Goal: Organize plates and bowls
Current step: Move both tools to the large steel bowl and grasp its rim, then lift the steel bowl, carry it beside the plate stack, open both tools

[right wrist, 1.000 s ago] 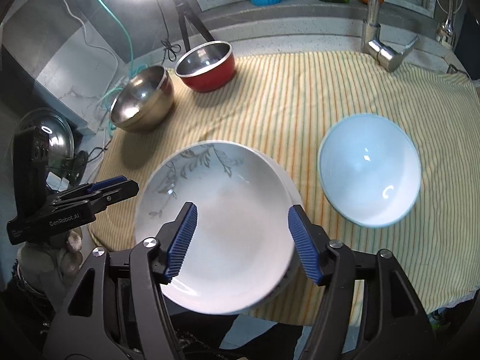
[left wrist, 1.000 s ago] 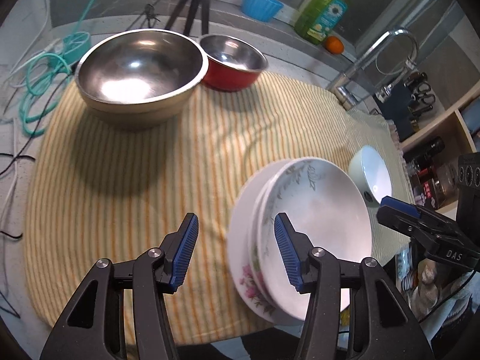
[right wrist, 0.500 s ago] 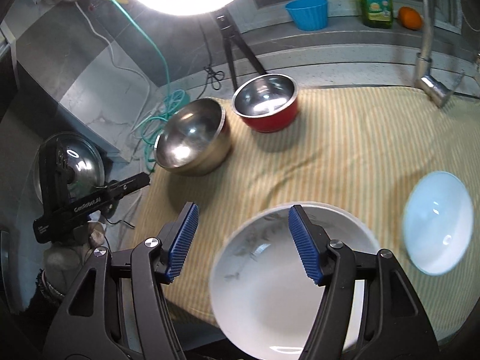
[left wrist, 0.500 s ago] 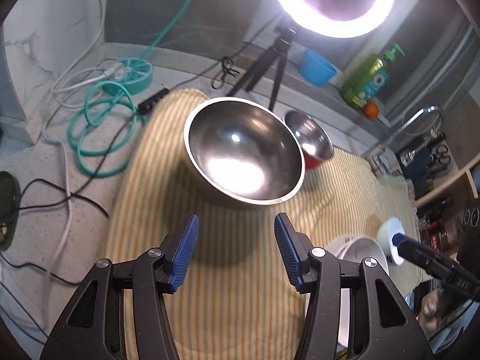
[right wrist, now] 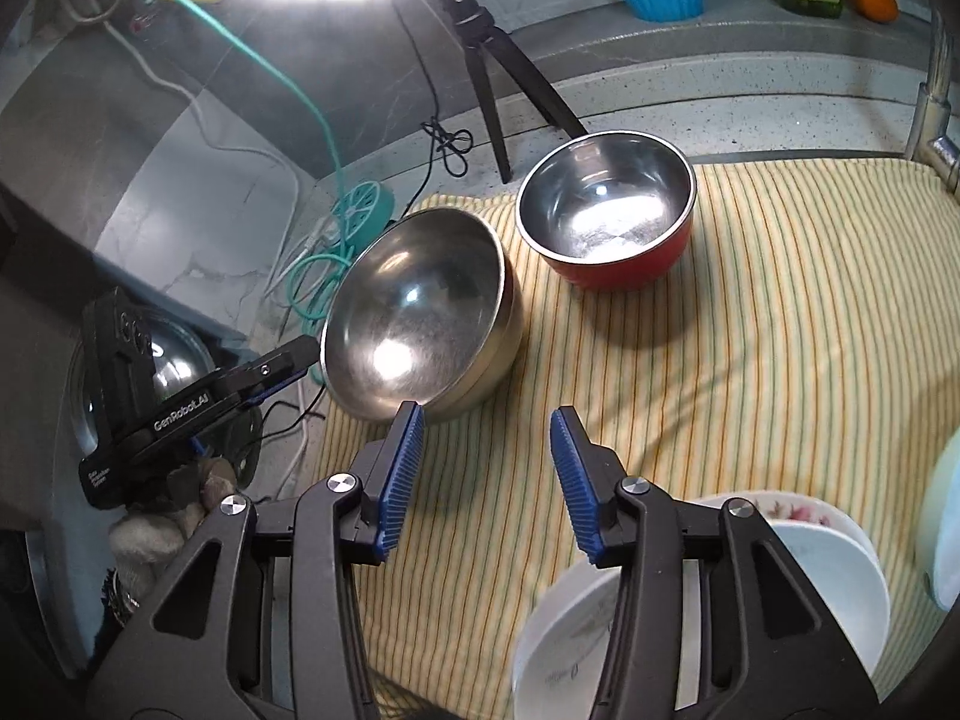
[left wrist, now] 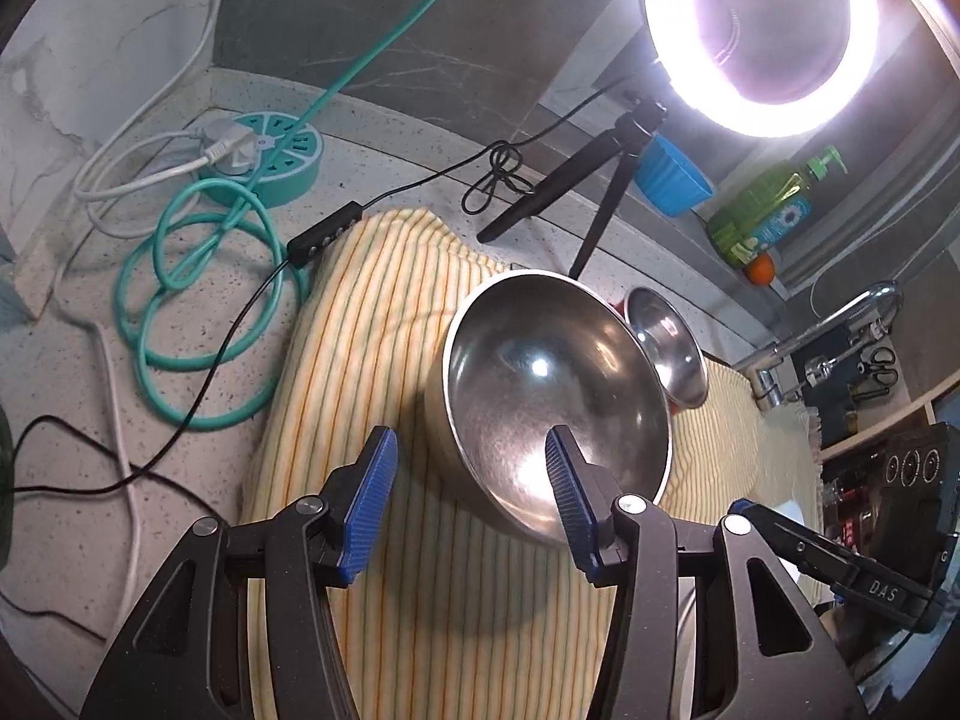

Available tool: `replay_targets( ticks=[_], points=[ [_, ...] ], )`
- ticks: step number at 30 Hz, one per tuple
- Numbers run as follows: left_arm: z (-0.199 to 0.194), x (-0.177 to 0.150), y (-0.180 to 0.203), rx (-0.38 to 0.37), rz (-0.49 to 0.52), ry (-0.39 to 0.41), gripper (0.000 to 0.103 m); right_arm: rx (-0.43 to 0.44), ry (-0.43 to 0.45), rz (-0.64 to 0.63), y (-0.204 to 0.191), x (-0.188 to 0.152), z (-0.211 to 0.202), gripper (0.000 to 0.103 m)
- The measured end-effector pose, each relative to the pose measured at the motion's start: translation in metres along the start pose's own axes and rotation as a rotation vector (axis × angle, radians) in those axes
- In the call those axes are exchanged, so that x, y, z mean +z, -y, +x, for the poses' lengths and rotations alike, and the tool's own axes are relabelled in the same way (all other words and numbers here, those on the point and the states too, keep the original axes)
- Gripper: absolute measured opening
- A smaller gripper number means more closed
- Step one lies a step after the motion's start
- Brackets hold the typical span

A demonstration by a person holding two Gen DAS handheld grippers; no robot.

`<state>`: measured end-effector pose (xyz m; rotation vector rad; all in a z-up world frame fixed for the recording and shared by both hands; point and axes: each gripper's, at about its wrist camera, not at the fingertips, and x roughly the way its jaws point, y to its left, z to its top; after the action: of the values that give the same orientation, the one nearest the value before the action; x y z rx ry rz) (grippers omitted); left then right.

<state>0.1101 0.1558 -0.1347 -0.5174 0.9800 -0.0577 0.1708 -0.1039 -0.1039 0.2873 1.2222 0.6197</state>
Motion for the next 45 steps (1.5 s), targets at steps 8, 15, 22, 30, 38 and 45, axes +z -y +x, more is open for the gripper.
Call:
replay_targets(
  ticks=[8, 15, 22, 30, 38, 45],
  points=[
    [0.02, 0.01, -0.001, -0.011, 0.005, -0.027, 0.047, 0.001, -0.046, 0.034, 0.003, 0.018, 0.031, 0.035],
    [0.029, 0.012, 0.0, -0.01, 0.015, -0.046, 0.034, 0.002, -0.069, 0.04, 0.002, 0.023, 0.048, 0.033],
    [0.032, 0.013, -0.004, -0.001, 0.026, -0.052, 0.023, -0.004, -0.097, 0.024, -0.003, 0.027, 0.063, 0.024],
    [0.028, 0.008, -0.004, 0.005, 0.028, -0.052, 0.023, -0.02, -0.11, 0.0, -0.013, 0.025, 0.064, 0.021],
    [0.007, -0.009, -0.004, 0.0, 0.008, -0.04, 0.023, 0.003, -0.128, -0.015, -0.02, 0.012, 0.05, 0.022],
    [-0.02, -0.037, -0.002, 0.007, -0.007, -0.028, 0.023, 0.038, -0.15, -0.048, -0.031, -0.011, 0.029, 0.022]
  ],
)
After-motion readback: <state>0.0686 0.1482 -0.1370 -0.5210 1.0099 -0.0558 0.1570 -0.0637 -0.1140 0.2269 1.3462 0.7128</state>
